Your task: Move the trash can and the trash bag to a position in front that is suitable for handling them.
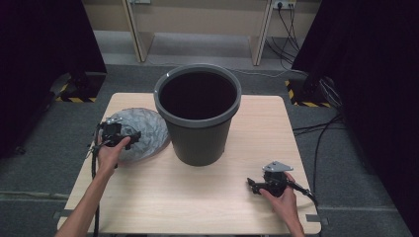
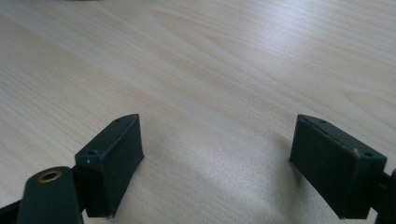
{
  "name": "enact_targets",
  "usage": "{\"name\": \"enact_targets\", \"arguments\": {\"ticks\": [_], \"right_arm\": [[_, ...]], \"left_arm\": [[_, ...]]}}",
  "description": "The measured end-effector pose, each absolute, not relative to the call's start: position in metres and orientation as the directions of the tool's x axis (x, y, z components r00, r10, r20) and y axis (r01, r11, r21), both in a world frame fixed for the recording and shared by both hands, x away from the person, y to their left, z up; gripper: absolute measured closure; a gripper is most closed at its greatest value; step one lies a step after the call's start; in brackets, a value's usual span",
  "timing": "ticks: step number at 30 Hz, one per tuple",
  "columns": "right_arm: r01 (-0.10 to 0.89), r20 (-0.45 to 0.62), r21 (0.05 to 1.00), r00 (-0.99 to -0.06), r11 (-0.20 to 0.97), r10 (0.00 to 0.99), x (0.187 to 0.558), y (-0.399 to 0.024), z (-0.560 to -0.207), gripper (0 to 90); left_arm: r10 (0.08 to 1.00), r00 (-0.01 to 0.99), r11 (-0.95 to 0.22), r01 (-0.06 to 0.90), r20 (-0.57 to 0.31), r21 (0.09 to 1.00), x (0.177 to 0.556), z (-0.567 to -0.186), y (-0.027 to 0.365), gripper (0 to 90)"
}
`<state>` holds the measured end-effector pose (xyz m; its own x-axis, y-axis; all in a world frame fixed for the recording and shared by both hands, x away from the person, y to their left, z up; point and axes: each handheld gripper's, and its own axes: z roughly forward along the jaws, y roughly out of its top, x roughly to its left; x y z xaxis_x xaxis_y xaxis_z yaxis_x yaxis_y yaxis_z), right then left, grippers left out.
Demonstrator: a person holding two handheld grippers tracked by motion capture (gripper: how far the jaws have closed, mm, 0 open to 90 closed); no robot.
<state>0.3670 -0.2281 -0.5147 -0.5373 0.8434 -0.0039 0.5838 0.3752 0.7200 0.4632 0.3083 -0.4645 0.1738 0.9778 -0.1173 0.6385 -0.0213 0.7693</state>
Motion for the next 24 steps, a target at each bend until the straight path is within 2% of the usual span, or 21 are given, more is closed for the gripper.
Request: {"name": "enact_targets", "arguments": {"ticks": [8, 21, 24], "right_arm": [[0.586, -0.003, 0.720, -0.532, 0.371, 0.847, 0.366, -0.228, -0.515, 17.1], [0.586, -0.002, 0.720, -0.533, 0.372, 0.846, 0.366, -0.228, -0.515, 16.9], [0.586, -0.003, 0.720, -0.533, 0.372, 0.846, 0.366, -0.228, -0.515, 16.9]], "left_arm": [[0.961, 0.242, -0.042, 0.613, -0.136, 0.789, 0.421, -0.462, 0.302, 14.9], [0.941, 0.322, -0.091, 0.540, -0.105, 0.837, 0.371, -0.457, 0.284, 14.9], [0.939, 0.338, -0.125, 0.521, -0.069, 0.845, 0.357, -0.462, 0.273, 14.9]]}}
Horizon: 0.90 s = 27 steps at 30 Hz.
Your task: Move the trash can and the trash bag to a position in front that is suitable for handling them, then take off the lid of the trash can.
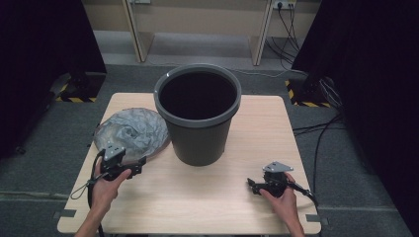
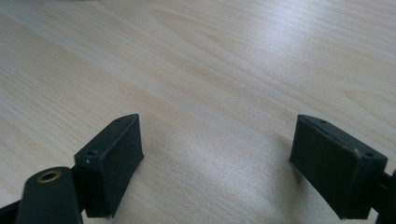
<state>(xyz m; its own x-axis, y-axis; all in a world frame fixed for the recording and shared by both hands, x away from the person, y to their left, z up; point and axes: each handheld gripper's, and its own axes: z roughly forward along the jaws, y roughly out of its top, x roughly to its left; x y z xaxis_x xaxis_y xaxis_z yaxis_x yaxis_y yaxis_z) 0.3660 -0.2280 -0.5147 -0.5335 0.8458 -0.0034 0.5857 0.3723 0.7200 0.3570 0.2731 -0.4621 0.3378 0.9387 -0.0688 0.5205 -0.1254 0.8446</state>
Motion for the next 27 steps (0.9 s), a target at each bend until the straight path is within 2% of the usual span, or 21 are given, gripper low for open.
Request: {"name": "enact_targets", "arguments": {"ticks": [7, 15, 27], "right_arm": [[0.583, -0.003, 0.720, -0.540, 0.377, 0.842, 0.365, -0.228, -0.515, 16.9], [0.587, -0.001, 0.720, -0.534, 0.371, 0.845, 0.364, -0.228, -0.515, 16.8], [0.586, -0.003, 0.719, -0.535, 0.374, 0.845, 0.365, -0.228, -0.515, 16.3]], "left_arm": [[0.927, 0.366, -0.137, 0.534, -0.082, 0.834, 0.337, -0.478, 0.264, 15.0], [0.919, 0.388, -0.186, 0.580, -0.068, 0.793, 0.311, -0.514, 0.256, 15.0], [0.915, 0.403, -0.259, 0.622, -0.019, 0.739, 0.312, -0.523, 0.259, 13.1]]}}
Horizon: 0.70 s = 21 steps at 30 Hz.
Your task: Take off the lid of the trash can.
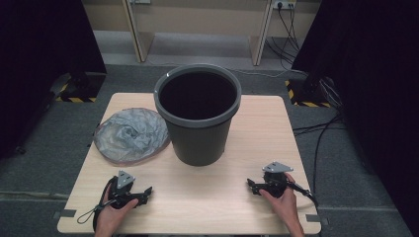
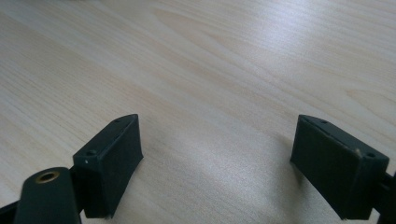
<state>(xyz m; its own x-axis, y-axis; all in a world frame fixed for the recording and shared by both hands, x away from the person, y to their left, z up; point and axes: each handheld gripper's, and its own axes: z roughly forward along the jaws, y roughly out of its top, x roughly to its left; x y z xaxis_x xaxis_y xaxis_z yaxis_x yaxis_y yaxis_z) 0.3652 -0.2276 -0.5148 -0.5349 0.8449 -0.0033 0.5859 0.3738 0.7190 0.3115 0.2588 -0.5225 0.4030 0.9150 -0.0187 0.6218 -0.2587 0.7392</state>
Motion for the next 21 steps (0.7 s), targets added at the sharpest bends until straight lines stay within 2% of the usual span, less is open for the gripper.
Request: {"name": "enact_targets", "arguments": {"ticks": [2, 4, 5, 6, 9, 14, 21], "right_arm": [[0.586, -0.003, 0.719, -0.535, 0.374, 0.845, 0.366, -0.228, -0.515, 16.4], [0.585, -0.008, 0.720, -0.532, 0.374, 0.847, 0.365, -0.228, -0.514, 21.0], [0.585, -0.008, 0.720, -0.532, 0.374, 0.847, 0.365, -0.228, -0.514, 21.0], [0.548, -0.065, 0.734, -0.531, 0.401, 0.845, 0.365, -0.228, -0.508, 21.3], [0.534, -0.062, 0.752, -0.526, 0.386, 0.848, 0.366, -0.229, -0.499, 20.8], [0.501, -0.020, 0.809, -0.501, 0.308, 0.865, 0.375, -0.231, -0.457, 19.6], [0.442, -0.042, 0.842, -0.518, 0.309, 0.854, 0.392, -0.222, -0.408, 19.9]], "left_arm": [[0.914, 0.405, -0.260, 0.622, -0.019, 0.739, 0.312, -0.523, 0.259, 12.9], [0.914, 0.406, -0.260, 0.621, -0.019, 0.739, 0.312, -0.523, 0.259, 12.8], [0.914, 0.406, -0.260, 0.621, -0.019, 0.739, 0.312, -0.523, 0.259, 12.8], [0.914, 0.406, -0.261, 0.621, -0.019, 0.739, 0.312, -0.523, 0.259, 12.8], [0.913, 0.408, -0.262, 0.621, -0.019, 0.739, 0.312, -0.523, 0.259, 12.7], [0.912, 0.411, -0.265, 0.621, -0.019, 0.738, 0.312, -0.523, 0.259, 12.2], [0.903, 0.430, -0.279, 0.620, -0.020, 0.734, 0.313, -0.523, 0.259, 9.2]]}}
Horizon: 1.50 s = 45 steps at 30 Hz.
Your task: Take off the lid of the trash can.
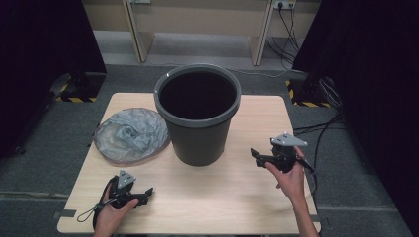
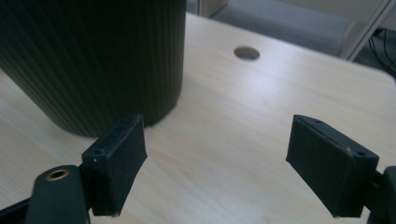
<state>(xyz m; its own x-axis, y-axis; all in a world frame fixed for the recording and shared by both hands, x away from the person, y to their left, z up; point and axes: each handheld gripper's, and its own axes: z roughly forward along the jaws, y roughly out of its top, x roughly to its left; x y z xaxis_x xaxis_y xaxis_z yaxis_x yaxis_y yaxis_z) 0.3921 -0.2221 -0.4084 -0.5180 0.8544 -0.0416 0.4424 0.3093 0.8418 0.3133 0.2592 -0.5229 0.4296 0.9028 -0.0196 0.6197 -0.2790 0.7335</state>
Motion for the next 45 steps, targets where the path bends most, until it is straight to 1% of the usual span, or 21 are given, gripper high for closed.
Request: {"name": "enact_targets", "arguments": {"ticks": [2, 4, 5, 6, 8, 9, 11, 13, 15, 19, 23, 26, 31, 34, 38, 45], "right_arm": [[0.414, -0.050, 0.858, -0.520, 0.303, 0.853, 0.399, -0.216, -0.387, 21.0], [0.395, -0.057, 0.869, -0.515, 0.296, 0.855, 0.404, -0.212, -0.373, 21.5], [0.395, -0.057, 0.869, -0.515, 0.296, 0.855, 0.404, -0.212, -0.373, 21.5], [0.380, -0.060, 0.879, -0.511, 0.289, 0.857, 0.407, -0.209, -0.360, 23.2], [0.373, -0.055, 0.884, -0.514, 0.281, 0.856, 0.410, -0.208, -0.353, 24.2], [0.367, -0.055, 0.888, -0.513, 0.276, 0.857, 0.414, -0.204, -0.341, 24.5], [0.358, -0.076, 0.888, -0.504, 0.288, 0.860, 0.419, -0.199, -0.331, 24.8], [0.353, -0.073, 0.892, -0.503, 0.282, 0.861, 0.421, -0.196, -0.326, 25.5], [0.344, -0.070, 0.898, -0.501, 0.273, 0.863, 0.427, -0.189, -0.314, 27.1], [0.348, -0.069, 0.898, -0.495, 0.270, 0.866, 0.434, -0.184, -0.303, 27.2], [0.356, -0.067, 0.898, -0.469, 0.258, 0.881, 0.445, -0.183, -0.289, 27.7], [0.362, -0.051, 0.901, -0.459, 0.239, 0.887, 0.454, -0.183, -0.276, 27.5], [0.348, -0.075, 0.901, -0.461, 0.258, 0.884, 0.456, -0.175, -0.254, 26.2], [0.356, -0.056, 0.903, -0.460, 0.242, 0.886, 0.460, -0.169, -0.242, 21.9], [0.377, -0.018, 0.898, -0.480, 0.225, 0.877, 0.467, -0.157, -0.237, 21.8], [0.435, -0.018, 0.860, -0.497, 0.267, 0.868, 0.482, -0.137, -0.244, 23.8]], "left_arm": [[0.900, 0.436, -0.284, 0.619, -0.019, 0.732, 0.314, -0.523, 0.260, 8.3], [0.899, 0.437, -0.286, 0.619, -0.019, 0.732, 0.314, -0.523, 0.260, 8.2], [0.899, 0.437, -0.286, 0.619, -0.019, 0.732, 0.314, -0.523, 0.260, 8.0], [0.898, 0.439, -0.288, 0.619, -0.019, 0.731, 0.314, -0.523, 0.260, 7.9], [0.898, 0.439, -0.286, 0.619, -0.020, 0.732, 0.315, -0.523, 0.260, 7.7], [0.898, 0.439, -0.287, 0.619, -0.019, 0.732, 0.315, -0.523, 0.260, 7.6], [0.897, 0.441, -0.288, 0.618, -0.019, 0.731, 0.315, -0.523, 0.260, 7.5], [0.897, 0.443, -0.289, 0.618, -0.019, 0.731, 0.315, -0.523, 0.260, 7.3], [0.896, 0.443, -0.290, 0.618, -0.019, 0.731, 0.315, -0.523, 0.260, 7.3], [0.896, 0.443, -0.289, 0.618, -0.019, 0.731, 0.315, -0.523, 0.260, 7.3], [0.896, 0.443, -0.290, 0.618, -0.019, 0.731, 0.315, -0.523, 0.260, 7.3], [0.896, 0.443, -0.290, 0.618, -0.019, 0.731, 0.315, -0.523, 0.260, 7.3], [0.896, 0.443, -0.290, 0.618, -0.020, 0.731, 0.315, -0.523, 0.260, 7.1], [0.896, 0.443, -0.290, 0.618, -0.020, 0.731, 0.315, -0.523, 0.260, 7.1], [0.896, 0.444, -0.290, 0.618, -0.020, 0.731, 0.315, -0.523, 0.260, 7.1], [0.896, 0.444, -0.290, 0.618, -0.020, 0.731, 0.315, -0.523, 0.260, 7.1]]}}
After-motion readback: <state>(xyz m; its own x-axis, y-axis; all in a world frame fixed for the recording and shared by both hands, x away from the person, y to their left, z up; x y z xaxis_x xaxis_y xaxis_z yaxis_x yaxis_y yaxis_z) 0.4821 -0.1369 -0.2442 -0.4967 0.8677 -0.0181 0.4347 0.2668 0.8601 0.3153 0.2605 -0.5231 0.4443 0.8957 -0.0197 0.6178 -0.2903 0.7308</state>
